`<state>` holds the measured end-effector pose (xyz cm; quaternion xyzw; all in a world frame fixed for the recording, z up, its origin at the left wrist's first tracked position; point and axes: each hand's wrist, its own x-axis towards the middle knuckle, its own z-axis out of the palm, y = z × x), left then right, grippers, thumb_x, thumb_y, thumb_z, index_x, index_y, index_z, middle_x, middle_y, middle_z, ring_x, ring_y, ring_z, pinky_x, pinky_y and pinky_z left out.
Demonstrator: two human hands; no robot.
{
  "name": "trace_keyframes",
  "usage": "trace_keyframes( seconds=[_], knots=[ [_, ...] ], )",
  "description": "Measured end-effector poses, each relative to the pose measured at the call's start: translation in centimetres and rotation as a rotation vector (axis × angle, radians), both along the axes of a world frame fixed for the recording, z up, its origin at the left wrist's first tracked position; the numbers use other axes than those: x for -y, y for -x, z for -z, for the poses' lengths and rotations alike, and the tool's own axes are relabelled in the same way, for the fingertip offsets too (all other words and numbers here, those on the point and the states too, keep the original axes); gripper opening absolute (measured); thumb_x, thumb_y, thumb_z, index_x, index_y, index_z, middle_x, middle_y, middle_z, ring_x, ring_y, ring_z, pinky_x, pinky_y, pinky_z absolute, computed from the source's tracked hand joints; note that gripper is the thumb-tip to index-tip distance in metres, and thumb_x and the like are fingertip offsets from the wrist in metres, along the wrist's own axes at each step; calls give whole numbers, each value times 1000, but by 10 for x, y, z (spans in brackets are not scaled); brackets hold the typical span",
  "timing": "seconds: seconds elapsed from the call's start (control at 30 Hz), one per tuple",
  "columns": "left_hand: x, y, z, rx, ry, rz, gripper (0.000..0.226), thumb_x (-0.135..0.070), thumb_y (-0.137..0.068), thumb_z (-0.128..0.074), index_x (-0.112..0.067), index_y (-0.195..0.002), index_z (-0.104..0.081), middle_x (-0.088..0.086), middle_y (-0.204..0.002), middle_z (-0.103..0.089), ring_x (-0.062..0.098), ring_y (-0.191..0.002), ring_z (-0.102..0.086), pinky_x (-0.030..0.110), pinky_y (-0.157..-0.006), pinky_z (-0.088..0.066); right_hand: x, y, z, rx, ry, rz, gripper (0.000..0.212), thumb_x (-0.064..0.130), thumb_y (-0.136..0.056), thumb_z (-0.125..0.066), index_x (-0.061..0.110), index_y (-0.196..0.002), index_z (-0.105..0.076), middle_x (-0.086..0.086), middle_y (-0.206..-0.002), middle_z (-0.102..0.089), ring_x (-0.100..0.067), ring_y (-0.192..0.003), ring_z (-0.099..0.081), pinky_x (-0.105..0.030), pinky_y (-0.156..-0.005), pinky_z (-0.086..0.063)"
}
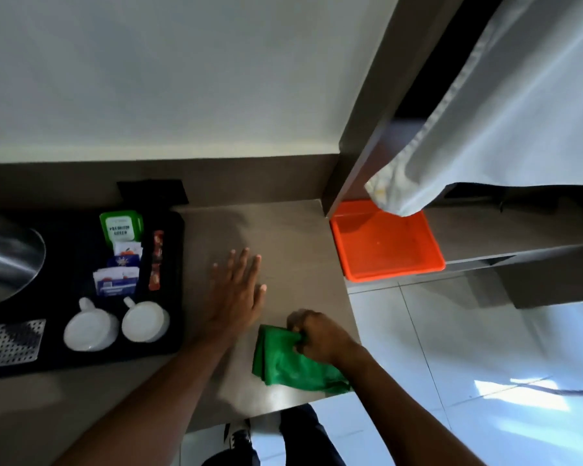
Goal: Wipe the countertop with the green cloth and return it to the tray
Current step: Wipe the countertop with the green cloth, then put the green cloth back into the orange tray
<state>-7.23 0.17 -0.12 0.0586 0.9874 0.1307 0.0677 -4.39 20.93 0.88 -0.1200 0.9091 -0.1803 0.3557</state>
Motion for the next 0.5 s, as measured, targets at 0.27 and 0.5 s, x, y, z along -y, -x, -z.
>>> trace_keyframes(
  seconds=[0.27,0.5],
  knots=[
    [-45,36,-43,-35,-40,-59,71,-50,-95,-34,-15,-155,-46,17,-167,-35,44,-154,-31,68,-120,-27,-114,56,-26,-58,364,514,39,-7,-93,-63,2,-130,-59,-22,-119,-72,-40,-108,-71,-46,-93,-60],
    [-74,53,-43,12,39,-69,80,-60,-93,-20,-20,-160,-37,13,-171,-27,41,-157,-25,65,-122,-26,-163,156,-28,-27,618,873,11,-8,-97,-62,-14,-106,-60,-19,-89,-64,-27,-82,-63,-42,-75,-55]
  ],
)
